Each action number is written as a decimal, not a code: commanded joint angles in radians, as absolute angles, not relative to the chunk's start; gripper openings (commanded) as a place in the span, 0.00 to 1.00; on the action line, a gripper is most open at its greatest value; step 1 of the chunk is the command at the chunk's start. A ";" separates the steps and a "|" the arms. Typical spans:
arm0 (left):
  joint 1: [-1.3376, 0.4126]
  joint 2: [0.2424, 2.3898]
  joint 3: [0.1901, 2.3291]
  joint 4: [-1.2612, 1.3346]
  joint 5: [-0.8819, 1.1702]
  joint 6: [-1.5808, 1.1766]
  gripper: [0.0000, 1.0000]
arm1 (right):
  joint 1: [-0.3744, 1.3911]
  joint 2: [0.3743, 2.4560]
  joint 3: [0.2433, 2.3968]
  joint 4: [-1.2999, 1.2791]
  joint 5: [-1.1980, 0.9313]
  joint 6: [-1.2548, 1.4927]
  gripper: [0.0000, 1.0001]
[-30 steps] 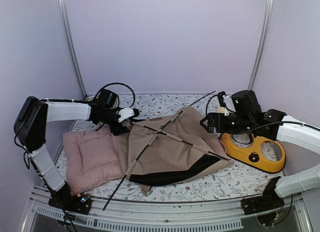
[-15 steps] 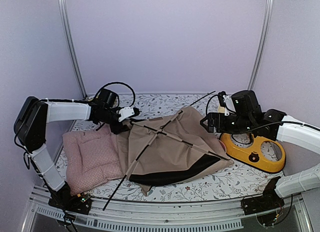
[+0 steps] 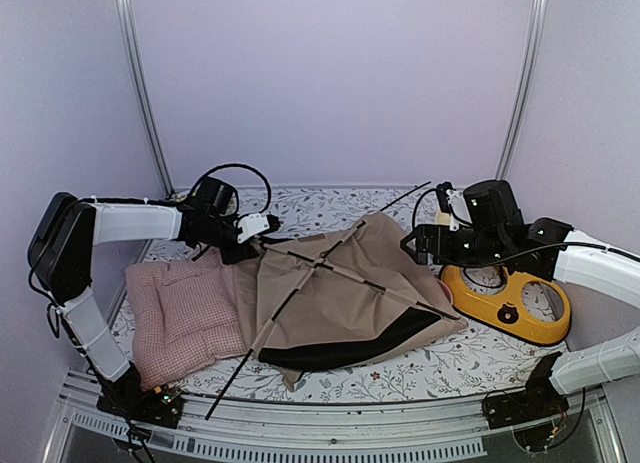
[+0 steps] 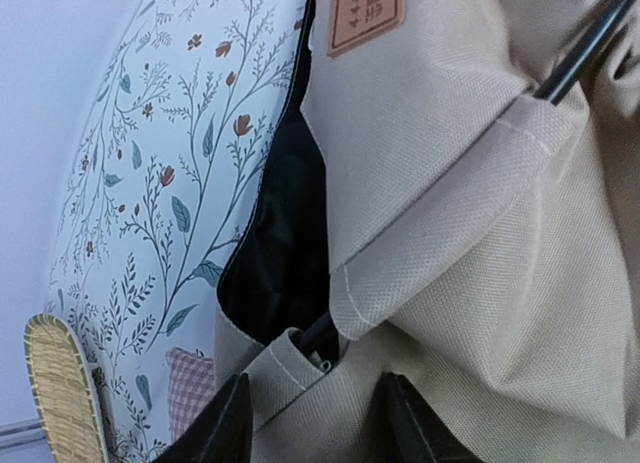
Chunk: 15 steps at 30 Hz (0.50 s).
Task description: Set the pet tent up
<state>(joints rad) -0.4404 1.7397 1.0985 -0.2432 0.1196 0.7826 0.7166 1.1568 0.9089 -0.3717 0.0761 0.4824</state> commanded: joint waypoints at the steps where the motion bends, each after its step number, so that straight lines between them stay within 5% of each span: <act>1: -0.446 1.739 1.098 -0.230 0.131 0.787 0.42 | 0.709 1.138 0.899 -0.347 0.092 0.492 0.96; 15: -0.448 1.733 1.095 -0.220 0.130 0.792 0.24 | 0.709 1.143 0.905 -0.345 0.094 0.490 0.96</act>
<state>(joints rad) -0.4442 1.7397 1.0985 -0.2417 0.1230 0.7883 0.7166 1.1568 0.9085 -0.3717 0.0765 0.4824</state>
